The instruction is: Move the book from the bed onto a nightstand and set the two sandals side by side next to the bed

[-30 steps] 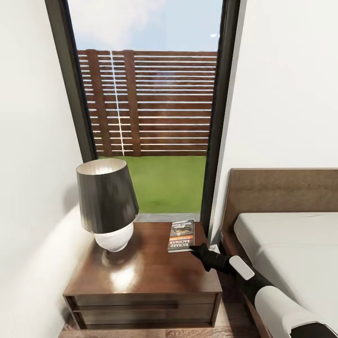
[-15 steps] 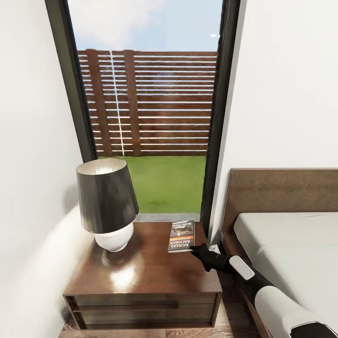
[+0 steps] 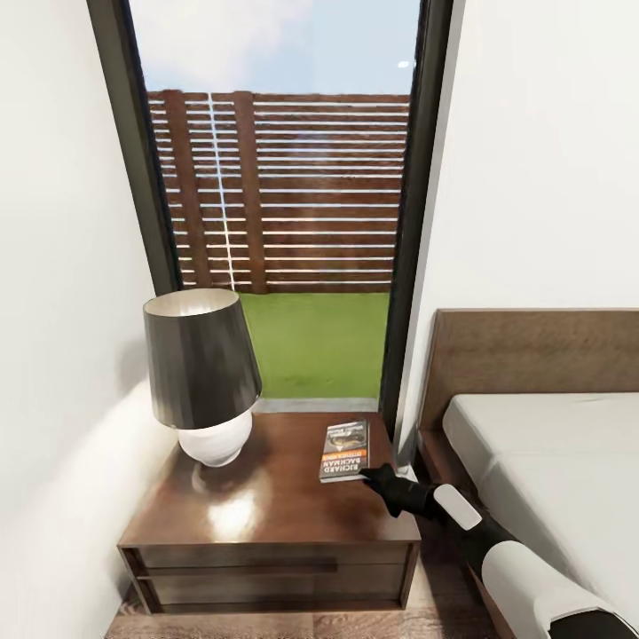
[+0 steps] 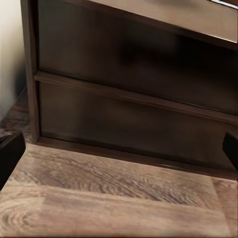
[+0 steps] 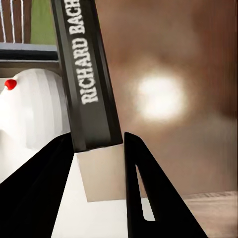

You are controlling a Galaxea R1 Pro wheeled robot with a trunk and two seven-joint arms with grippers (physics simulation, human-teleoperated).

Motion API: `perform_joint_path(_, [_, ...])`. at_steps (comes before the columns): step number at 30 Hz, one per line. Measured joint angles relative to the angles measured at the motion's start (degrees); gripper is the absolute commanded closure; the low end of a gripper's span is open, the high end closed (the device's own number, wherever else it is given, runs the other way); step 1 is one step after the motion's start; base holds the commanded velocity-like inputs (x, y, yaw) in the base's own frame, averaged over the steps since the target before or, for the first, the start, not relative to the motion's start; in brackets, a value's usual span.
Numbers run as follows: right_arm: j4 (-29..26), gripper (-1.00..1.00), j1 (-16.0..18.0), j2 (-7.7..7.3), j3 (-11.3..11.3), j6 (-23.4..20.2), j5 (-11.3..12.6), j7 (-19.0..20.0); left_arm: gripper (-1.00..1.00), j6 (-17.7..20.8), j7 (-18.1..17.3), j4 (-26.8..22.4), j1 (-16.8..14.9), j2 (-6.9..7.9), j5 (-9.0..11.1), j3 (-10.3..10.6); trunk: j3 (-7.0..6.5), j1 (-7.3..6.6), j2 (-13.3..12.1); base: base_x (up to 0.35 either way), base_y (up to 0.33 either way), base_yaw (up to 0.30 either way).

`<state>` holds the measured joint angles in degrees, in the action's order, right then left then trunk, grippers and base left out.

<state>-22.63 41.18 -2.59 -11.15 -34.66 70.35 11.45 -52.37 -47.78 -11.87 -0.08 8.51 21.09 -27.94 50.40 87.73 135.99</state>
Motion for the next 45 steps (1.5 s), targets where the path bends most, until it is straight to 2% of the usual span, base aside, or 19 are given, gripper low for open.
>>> perform_joint_path(17, [0.04, 1.0, 0.0, 0.0, 0.03, 0.0, 0.64, -0.71, -1.0, 0.09, 0.0, 0.0, 0.0, 0.09, 0.0, -0.08, 3.05, 3.74, 6.82, 0.0, 0.0, 0.0])
perform_joint_path(24, [0.03, 1.0, 0.02, 0.0, 0.04, 0.0, 0.84, -2.11, -1.0, 0.09, 0.0, 0.0, 0.0, 0.1, 0.0, -0.09, 3.06, 3.74, 6.83, 0.0, 0.0, 0.0])
perform_joint_path(33, [0.03, 1.0, 0.02, -0.01, 0.65, 0.0, 3.34, -4.88, -1.0, 0.09, -0.03, 0.0, 0.0, 0.1, 0.02, -0.09, 3.06, 3.74, 6.83, 0.0, 0.0, 0.0])
perform_joint_path(45, [0.02, 1.0, 0.01, 0.0, 0.8, 0.01, 4.23, -7.54, -1.0, 0.09, -0.08, 0.0, 0.0, 0.1, 0.0, -0.09, 3.06, 3.74, 6.83, 0.0, 0.0, 0.0])
